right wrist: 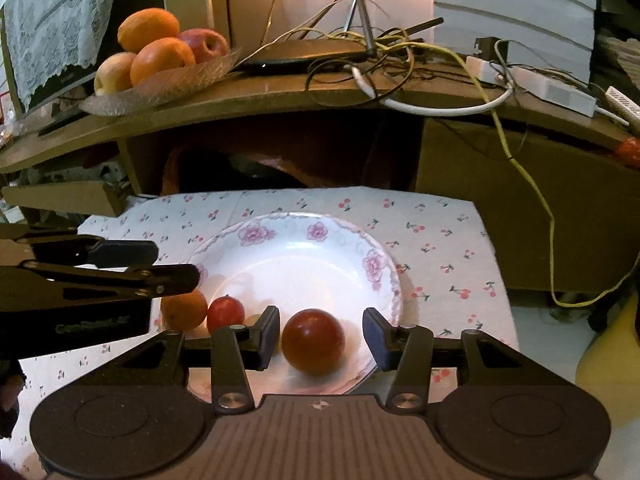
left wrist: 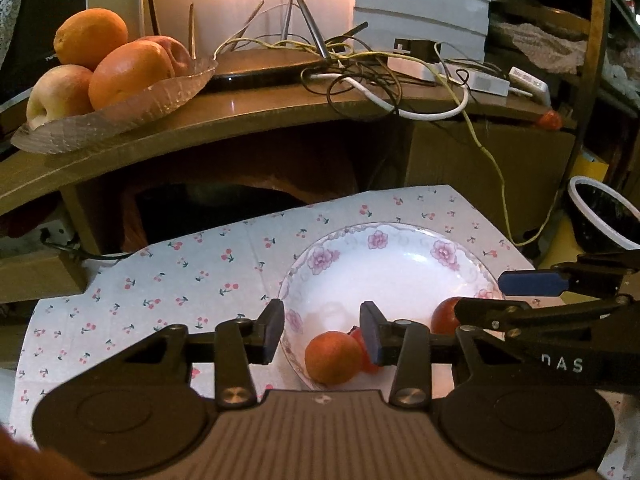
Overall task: Organize fruits
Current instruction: 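Open both tools to drop the fruits into the plate and withdraw, then grasp a brown kiwi with the right tool while the left tool approaches a red tomato, then grasp the small red tomato with the left tool while the right tool holds the kiwi, then carry the red tomato with the left tool while the right tool carries the kiwi over the plate, then open both tools to drop the tomato and kiwi into the plate, withdraw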
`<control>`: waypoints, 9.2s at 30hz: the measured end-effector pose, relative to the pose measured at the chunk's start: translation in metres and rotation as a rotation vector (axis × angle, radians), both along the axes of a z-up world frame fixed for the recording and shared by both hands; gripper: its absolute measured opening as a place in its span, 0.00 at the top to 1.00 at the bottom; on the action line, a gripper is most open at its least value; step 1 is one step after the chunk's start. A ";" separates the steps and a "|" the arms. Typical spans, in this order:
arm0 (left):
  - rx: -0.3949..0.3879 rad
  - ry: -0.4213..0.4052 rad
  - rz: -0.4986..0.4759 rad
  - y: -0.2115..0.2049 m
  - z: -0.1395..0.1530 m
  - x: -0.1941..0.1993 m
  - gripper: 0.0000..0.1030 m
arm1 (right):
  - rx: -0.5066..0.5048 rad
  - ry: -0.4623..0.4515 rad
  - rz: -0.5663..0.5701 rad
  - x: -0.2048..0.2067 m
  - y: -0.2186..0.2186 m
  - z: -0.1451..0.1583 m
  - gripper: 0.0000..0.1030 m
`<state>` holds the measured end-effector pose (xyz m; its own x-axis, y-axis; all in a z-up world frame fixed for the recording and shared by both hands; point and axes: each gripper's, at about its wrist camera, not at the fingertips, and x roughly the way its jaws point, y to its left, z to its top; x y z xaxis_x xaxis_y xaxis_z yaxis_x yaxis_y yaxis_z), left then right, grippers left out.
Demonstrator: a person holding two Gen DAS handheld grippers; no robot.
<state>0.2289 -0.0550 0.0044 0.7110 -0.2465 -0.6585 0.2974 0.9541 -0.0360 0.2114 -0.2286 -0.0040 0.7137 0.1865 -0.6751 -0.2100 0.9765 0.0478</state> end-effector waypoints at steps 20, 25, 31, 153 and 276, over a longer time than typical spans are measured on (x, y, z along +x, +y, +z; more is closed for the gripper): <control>0.020 0.032 -0.021 0.015 0.005 -0.050 0.54 | 0.031 0.049 0.101 -0.039 -0.005 0.001 0.52; 0.034 0.077 -0.013 0.027 -0.002 -0.068 0.54 | 0.022 0.087 0.176 -0.050 0.006 -0.009 0.50; 0.039 0.114 -0.023 0.038 -0.013 -0.076 0.54 | 0.002 0.124 0.245 -0.051 0.025 -0.021 0.50; 0.099 0.175 -0.169 0.014 -0.051 -0.077 0.66 | -0.058 0.210 0.295 -0.046 0.033 -0.032 0.74; 0.005 0.030 -0.037 0.000 -0.011 -0.009 0.59 | 0.028 -0.002 0.016 0.002 -0.001 0.001 0.64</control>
